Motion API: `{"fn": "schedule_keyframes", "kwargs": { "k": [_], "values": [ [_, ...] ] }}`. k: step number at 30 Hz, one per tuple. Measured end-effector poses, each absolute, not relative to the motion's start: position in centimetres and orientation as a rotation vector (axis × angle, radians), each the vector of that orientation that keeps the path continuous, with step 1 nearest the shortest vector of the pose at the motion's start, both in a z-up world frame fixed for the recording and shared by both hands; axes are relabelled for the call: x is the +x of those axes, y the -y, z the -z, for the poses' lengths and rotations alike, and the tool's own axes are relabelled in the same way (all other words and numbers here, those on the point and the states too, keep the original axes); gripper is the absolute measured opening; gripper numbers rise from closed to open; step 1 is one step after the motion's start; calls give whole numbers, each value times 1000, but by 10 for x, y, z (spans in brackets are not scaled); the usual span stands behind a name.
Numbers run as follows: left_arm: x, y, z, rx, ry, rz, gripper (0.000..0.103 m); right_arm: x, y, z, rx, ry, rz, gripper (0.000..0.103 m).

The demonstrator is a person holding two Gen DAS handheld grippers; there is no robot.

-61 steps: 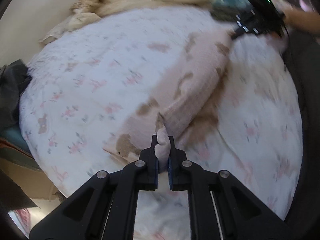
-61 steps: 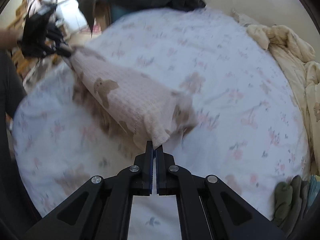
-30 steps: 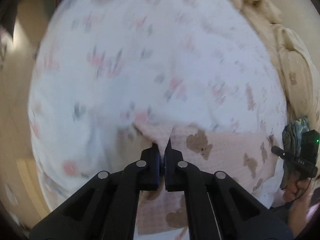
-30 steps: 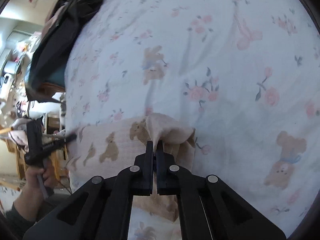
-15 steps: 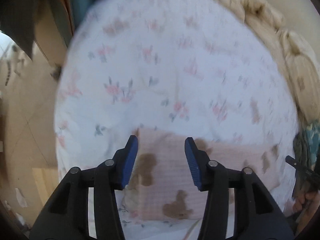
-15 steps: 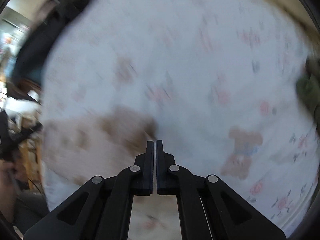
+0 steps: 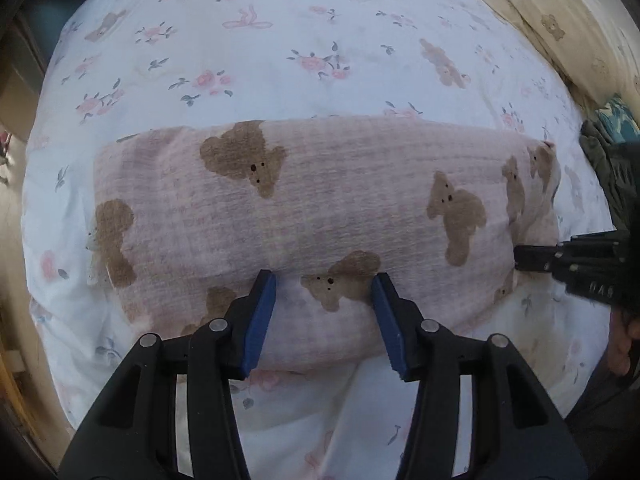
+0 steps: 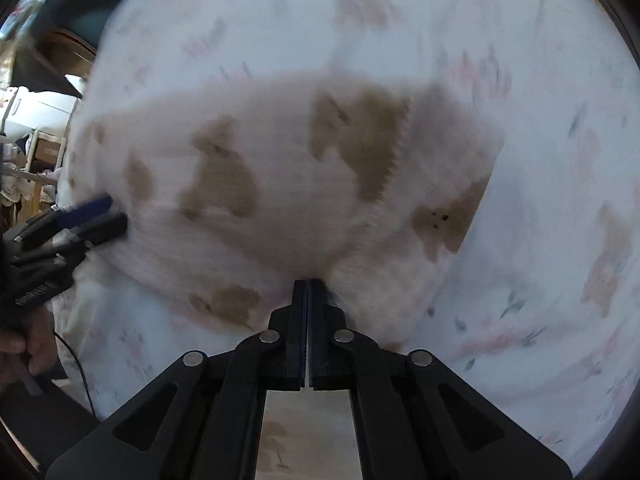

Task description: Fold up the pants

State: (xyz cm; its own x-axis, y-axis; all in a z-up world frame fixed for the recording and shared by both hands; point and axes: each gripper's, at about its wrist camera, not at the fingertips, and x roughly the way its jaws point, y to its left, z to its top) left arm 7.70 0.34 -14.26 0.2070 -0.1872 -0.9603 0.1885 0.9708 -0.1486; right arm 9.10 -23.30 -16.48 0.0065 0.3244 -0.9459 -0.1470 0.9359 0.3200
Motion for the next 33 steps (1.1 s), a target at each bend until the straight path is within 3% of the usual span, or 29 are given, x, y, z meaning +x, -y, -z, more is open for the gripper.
{"fn": "schedule_keyframes", "kwargs": {
  "k": [1, 2, 4, 7, 8, 9, 11, 20, 30, 31, 33],
  "values": [
    [79, -6, 138, -12, -1342, 245, 47, 93, 237, 160, 174, -1515, -366, 0],
    [79, -10, 131, -29, -1343, 228, 48, 94, 241, 148, 197, -1485, -375, 6],
    [82, -23, 110, -91, -1299, 212, 49, 94, 249, 123, 216, -1397, -408, 6],
    [91, -55, 86, -172, -1212, 132, 76, 100, 276, 91, 339, -1255, -428, 8],
    [95, -68, 83, -207, -1195, 96, 83, 104, 290, 85, 402, -1217, -423, 18],
    [100, -85, 84, -249, -1197, 56, 83, 108, 302, 84, 459, -1195, -412, 48],
    [110, -106, 93, -312, -1218, 13, 83, 112, 321, 91, 538, -1186, -379, 85],
    [124, -144, 121, -519, -1198, -9, 83, 132, 336, 154, 653, -1340, -344, 85],
    [133, -110, 145, -336, -1304, 94, 83, 133, 310, 164, 580, -1375, -376, 85],
    [133, -105, 146, -323, -1299, 115, 81, 135, 305, 168, 561, -1385, -370, 85],
    [132, -95, 149, -271, -1296, 125, 58, 137, 302, 175, 516, -1400, -358, 84]
  ]
}}
